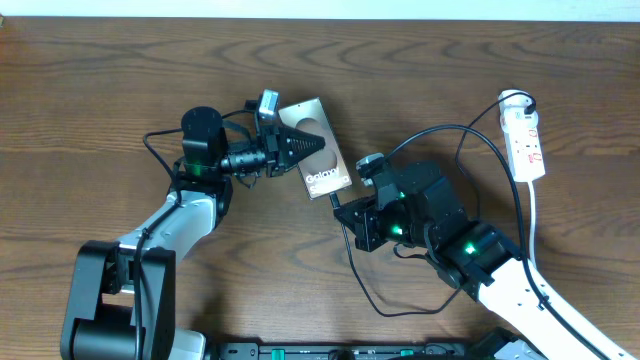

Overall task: Plug charger to phone and switch on socket
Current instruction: 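Push the plug up into the phone port with the right gripper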

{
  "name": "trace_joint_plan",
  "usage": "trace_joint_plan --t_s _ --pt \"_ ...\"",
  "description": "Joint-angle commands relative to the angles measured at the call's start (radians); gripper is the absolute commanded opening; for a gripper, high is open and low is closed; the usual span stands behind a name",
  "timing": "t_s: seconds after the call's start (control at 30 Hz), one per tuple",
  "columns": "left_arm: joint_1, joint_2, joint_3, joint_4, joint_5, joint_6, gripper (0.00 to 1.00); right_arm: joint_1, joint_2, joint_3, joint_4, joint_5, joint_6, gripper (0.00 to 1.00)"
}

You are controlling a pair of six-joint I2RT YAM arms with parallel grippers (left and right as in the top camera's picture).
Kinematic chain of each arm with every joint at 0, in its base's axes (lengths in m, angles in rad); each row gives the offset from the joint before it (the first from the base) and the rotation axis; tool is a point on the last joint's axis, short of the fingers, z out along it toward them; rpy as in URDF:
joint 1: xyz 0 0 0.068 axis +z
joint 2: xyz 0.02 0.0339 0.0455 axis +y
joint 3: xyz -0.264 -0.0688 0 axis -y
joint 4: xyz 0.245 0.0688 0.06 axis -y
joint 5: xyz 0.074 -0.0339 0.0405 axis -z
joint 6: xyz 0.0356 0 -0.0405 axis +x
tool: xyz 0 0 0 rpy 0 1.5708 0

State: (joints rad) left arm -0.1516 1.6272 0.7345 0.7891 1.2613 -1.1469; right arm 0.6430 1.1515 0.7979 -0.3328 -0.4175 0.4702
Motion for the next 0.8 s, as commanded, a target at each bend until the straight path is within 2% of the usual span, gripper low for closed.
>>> trace_joint_plan --t_s 0.0,0.27,0.47,0.77 --pt "-0.025 -0.006 0.009 0.001 0.108 0.033 0.07 -0.002 -0.003 0.019 0.052 0.024 -0.003 0.01" --pt "-0.025 -0.006 0.009 0.001 0.108 0.032 0.07 0.0 -0.003 0.019 0.072 0.039 0.007 0.01" --pt "-0.025 -0.006 0.009 0.001 0.11 0.054 0.07 0.0 -0.003 0.019 0.187 0.099 0.008 0.01" --pt "-0.051 -0.006 0.007 0.001 0.115 0.107 0.07 -0.002 -0.003 0.019 0.248 0.146 0.009 0.01"
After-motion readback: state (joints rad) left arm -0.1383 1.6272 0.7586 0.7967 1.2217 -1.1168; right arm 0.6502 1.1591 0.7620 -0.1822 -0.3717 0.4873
